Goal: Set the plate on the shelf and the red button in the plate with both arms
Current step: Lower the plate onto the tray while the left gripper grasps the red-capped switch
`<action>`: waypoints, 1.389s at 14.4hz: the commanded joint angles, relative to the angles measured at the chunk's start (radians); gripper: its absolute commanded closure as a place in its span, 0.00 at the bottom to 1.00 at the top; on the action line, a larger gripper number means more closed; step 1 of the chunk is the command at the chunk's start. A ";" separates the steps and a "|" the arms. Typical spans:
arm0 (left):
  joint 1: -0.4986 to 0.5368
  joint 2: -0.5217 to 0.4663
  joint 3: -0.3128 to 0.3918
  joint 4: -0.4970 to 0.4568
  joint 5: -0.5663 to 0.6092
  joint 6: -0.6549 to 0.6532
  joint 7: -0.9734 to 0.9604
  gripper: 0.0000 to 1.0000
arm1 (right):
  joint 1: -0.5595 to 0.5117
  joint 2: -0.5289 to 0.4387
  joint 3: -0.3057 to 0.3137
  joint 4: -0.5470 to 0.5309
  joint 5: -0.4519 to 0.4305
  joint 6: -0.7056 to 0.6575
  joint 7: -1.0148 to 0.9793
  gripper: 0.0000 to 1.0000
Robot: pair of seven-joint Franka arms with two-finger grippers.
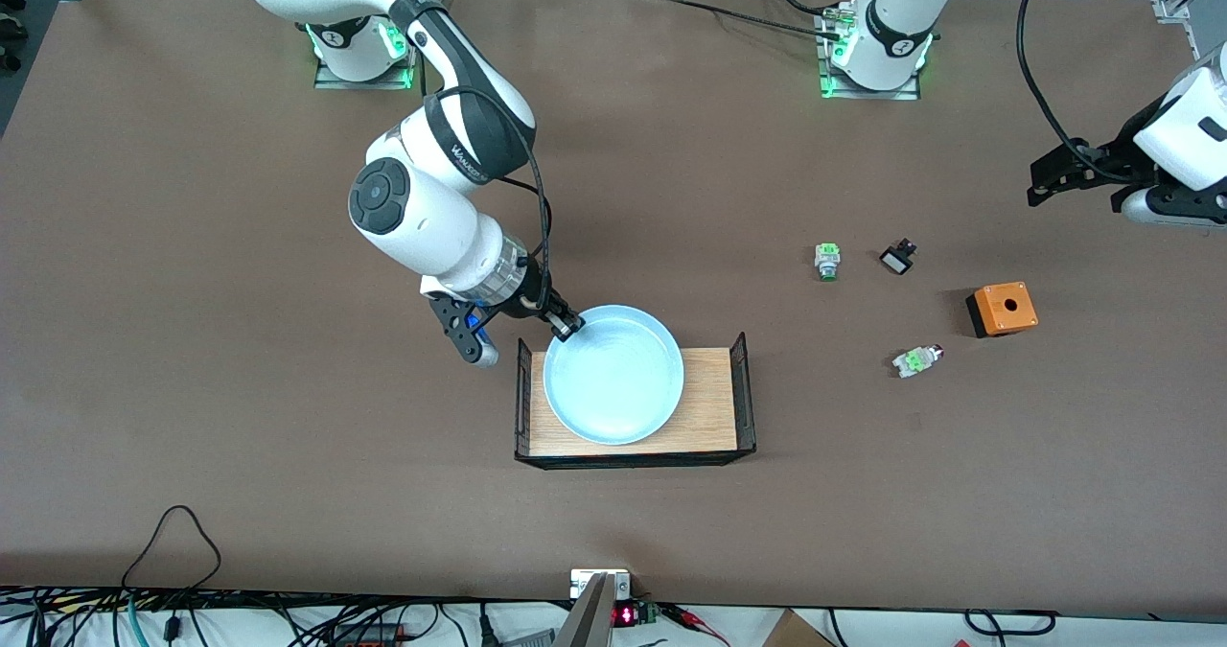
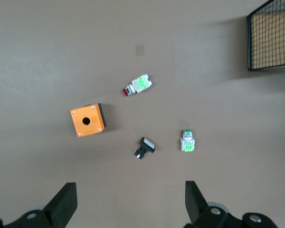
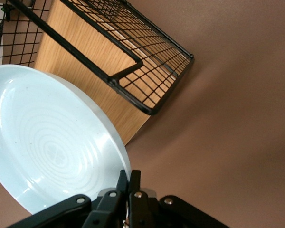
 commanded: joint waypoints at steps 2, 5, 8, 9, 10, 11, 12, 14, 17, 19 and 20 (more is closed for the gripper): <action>0.006 0.040 -0.007 0.038 0.005 -0.089 0.022 0.00 | 0.015 0.039 -0.015 0.035 0.015 0.034 -0.006 1.00; 0.007 0.060 -0.007 0.030 0.000 -0.091 0.025 0.00 | 0.016 0.042 -0.015 0.035 0.015 0.035 -0.007 1.00; 0.007 0.176 -0.005 0.093 0.017 -0.069 0.097 0.00 | 0.018 0.056 -0.014 0.035 0.013 0.035 -0.006 1.00; 0.020 0.228 -0.002 0.116 0.017 -0.037 0.201 0.00 | 0.025 0.060 -0.014 0.035 0.013 0.037 -0.006 1.00; 0.038 0.265 -0.002 0.119 0.016 0.019 0.288 0.00 | 0.032 0.065 -0.015 0.035 0.013 0.047 -0.006 1.00; 0.059 0.309 -0.002 0.116 0.014 0.094 0.380 0.00 | 0.033 0.073 -0.015 0.035 0.012 0.075 -0.007 1.00; 0.072 0.352 -0.002 0.116 0.011 0.150 0.469 0.00 | 0.035 0.079 -0.015 0.035 0.013 0.095 -0.004 1.00; 0.073 0.414 -0.002 0.113 0.003 0.243 0.589 0.00 | 0.044 0.085 -0.015 0.035 0.013 0.109 -0.002 1.00; 0.072 0.471 -0.010 0.105 0.003 0.273 0.678 0.00 | 0.030 0.085 -0.015 0.034 0.013 0.107 -0.010 1.00; 0.075 0.512 -0.010 0.104 0.003 0.312 0.831 0.00 | 0.029 0.085 -0.015 0.034 0.013 0.106 -0.016 1.00; 0.073 0.533 -0.008 0.102 0.003 0.337 0.906 0.00 | 0.029 0.085 -0.015 0.034 0.013 0.106 -0.016 1.00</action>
